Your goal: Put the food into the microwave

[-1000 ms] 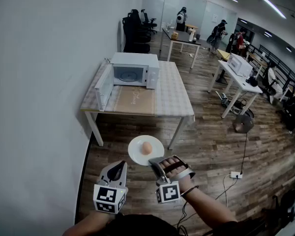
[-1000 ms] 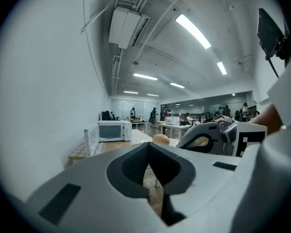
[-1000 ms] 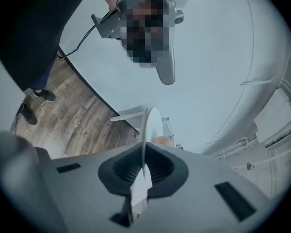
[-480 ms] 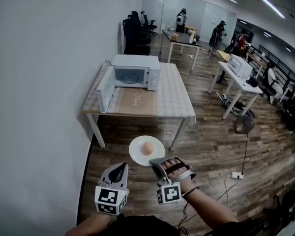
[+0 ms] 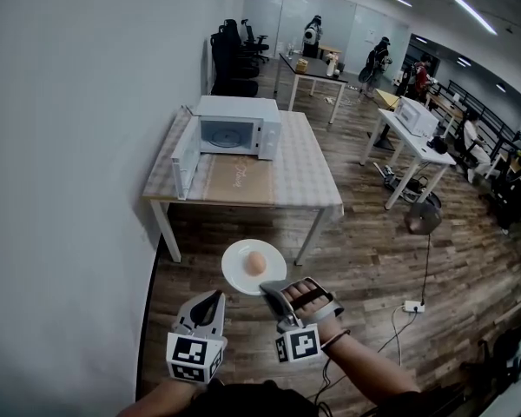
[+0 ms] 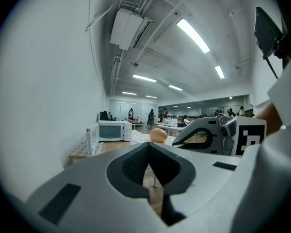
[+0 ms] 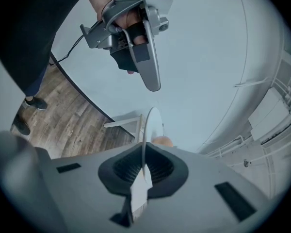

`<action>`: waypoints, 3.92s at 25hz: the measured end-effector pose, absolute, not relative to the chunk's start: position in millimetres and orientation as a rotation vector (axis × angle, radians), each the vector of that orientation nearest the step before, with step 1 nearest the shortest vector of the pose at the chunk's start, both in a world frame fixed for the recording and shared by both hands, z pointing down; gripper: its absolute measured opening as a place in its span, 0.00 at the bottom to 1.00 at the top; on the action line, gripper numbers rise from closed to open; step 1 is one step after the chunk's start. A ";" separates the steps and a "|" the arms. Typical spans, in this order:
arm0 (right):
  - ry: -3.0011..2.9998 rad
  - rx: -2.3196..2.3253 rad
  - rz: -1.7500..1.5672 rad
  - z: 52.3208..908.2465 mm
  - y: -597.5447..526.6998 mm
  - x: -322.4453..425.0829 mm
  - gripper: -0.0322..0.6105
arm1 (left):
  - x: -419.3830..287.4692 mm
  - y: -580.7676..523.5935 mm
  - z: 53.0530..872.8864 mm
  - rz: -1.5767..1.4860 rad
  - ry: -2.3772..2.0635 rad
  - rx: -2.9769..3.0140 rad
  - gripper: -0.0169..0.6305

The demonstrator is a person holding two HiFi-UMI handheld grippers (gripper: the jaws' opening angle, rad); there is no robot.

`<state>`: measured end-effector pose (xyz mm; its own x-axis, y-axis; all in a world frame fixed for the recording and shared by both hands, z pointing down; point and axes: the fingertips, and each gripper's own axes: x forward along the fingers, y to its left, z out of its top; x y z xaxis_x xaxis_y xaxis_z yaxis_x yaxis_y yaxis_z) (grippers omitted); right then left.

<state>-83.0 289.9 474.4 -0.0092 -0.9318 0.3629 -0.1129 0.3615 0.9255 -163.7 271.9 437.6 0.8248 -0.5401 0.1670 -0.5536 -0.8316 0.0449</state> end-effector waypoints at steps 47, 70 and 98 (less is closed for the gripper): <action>-1.543 0.976 -0.925 472.6 92.6 20.6 0.08 | -69.8 89.9 427.5 0.217 -1.036 2.875 0.04; -1.645 0.912 -0.953 486.4 41.2 86.0 0.08 | -4.6 47.9 436.9 0.293 -1.167 2.808 0.04; -1.572 0.945 -0.845 491.7 -104.2 86.7 0.08 | -17.4 -99.6 449.2 0.261 -1.018 2.835 0.04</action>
